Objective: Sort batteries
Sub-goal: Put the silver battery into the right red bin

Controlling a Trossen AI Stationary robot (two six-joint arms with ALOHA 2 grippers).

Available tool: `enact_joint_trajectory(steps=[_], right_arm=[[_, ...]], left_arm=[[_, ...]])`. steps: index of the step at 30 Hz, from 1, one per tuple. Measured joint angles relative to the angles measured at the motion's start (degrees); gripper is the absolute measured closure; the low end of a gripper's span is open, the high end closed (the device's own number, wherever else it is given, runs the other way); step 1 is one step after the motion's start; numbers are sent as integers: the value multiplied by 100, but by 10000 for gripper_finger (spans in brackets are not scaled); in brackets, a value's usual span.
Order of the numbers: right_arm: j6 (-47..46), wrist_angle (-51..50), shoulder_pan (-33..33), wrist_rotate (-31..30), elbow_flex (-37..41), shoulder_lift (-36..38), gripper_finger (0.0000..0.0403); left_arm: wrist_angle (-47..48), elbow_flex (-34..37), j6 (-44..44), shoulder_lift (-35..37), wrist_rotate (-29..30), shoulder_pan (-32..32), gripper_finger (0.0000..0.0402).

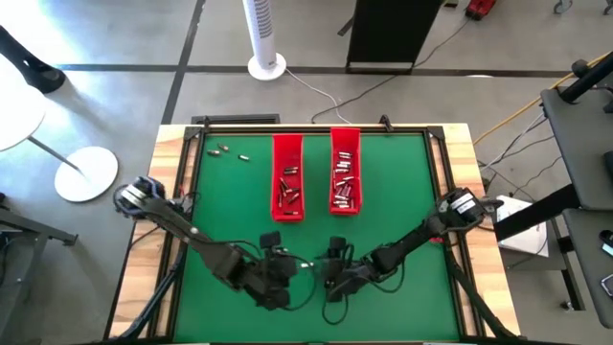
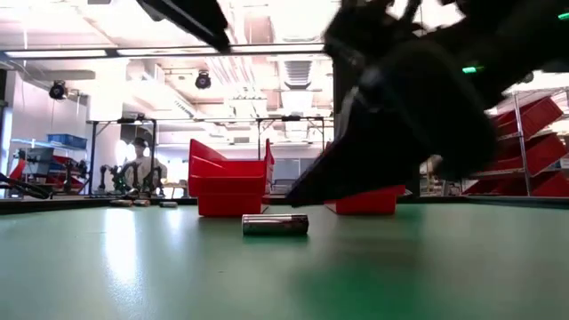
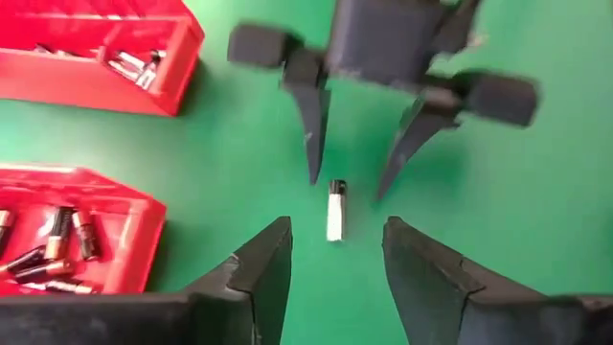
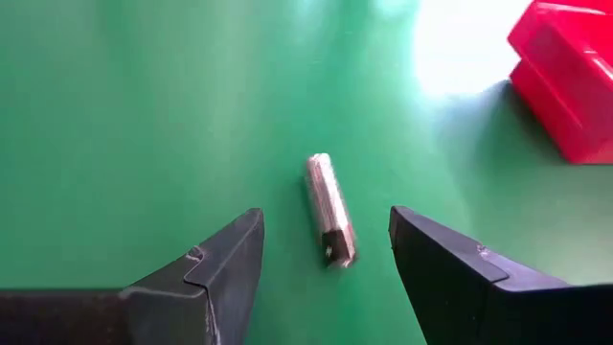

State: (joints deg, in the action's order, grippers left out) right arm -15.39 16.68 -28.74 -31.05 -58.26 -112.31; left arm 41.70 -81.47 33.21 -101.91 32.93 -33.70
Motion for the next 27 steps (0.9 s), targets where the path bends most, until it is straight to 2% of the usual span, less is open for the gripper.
enact_joint_trajectory(steps=[4, 7, 13, 19, 23, 27], right_arm=[[195, 215, 281, 515, -13, -33, 184], [237, 216, 423, 560, -4, -33, 184], [313, 368, 638, 755, 15, -172, 194], [341, 569, 891, 1248, -149, -587, 237], [344, 583, 904, 1256, -177, -647, 274], [349, 524, 901, 1271, -171, -654, 318]], left_arm=[[-375, 650, 80, 738, 23, -135, 270], [-883, 1425, 268, 1363, 58, -195, 282], [-2740, 3259, 170, 2572, 63, -201, 287], [-4922, 4593, -699, 3462, 118, -113, 287], [-5416, 5043, -1133, 4058, 335, -85, 288], [-5425, 5299, -1467, 4689, 584, -11, 288]])
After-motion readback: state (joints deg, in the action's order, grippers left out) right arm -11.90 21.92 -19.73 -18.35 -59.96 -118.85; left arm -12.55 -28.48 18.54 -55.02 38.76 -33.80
